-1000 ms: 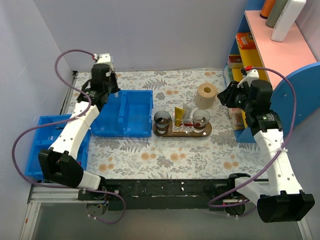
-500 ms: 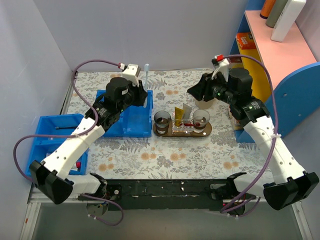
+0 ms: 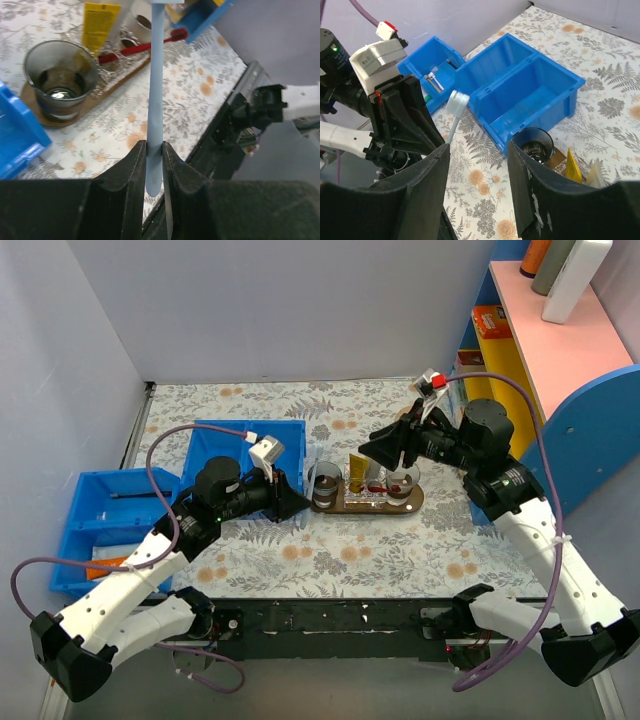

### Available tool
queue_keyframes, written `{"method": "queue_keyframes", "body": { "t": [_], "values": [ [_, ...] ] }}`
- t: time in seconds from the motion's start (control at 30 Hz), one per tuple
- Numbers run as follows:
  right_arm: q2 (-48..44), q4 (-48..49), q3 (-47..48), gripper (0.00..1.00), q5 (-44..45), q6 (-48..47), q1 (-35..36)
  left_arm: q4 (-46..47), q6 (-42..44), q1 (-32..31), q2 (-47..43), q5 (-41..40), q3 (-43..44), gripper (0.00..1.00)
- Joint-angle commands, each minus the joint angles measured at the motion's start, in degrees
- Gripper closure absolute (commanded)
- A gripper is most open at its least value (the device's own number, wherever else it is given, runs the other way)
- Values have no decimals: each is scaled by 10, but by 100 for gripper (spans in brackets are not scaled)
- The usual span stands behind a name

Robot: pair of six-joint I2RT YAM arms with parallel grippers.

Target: Prepare toiletry sets of a toothbrush and toothpaste on the tray

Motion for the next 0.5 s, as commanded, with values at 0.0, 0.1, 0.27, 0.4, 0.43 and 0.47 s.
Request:
{"method": "queue_keyframes", "body": {
  "t": [0.0,0.1,0.27,0.4,0.43,0.47],
  "values": [
    [22,10,49,42,-65,-18,4,64,-25,-3,-20,128,-29,100],
    [53,-31,80,43,-117,-42,10,99,-36,-2,-9,171,-44,100],
    [43,-42,63,40,-113,-57,13,116,-28,-3,-4,193,-51,100],
    [47,-51,47,41,-153,-50,18,139,-37,-3,13,253,-57,100],
    [45,-33,31,41,-159,-39,20,144,-43,-3,14,261,-59,100],
    [42,-25,25,42,-167,-34,25,151,-44,-3,16,273,-63,100]
  ]
}}
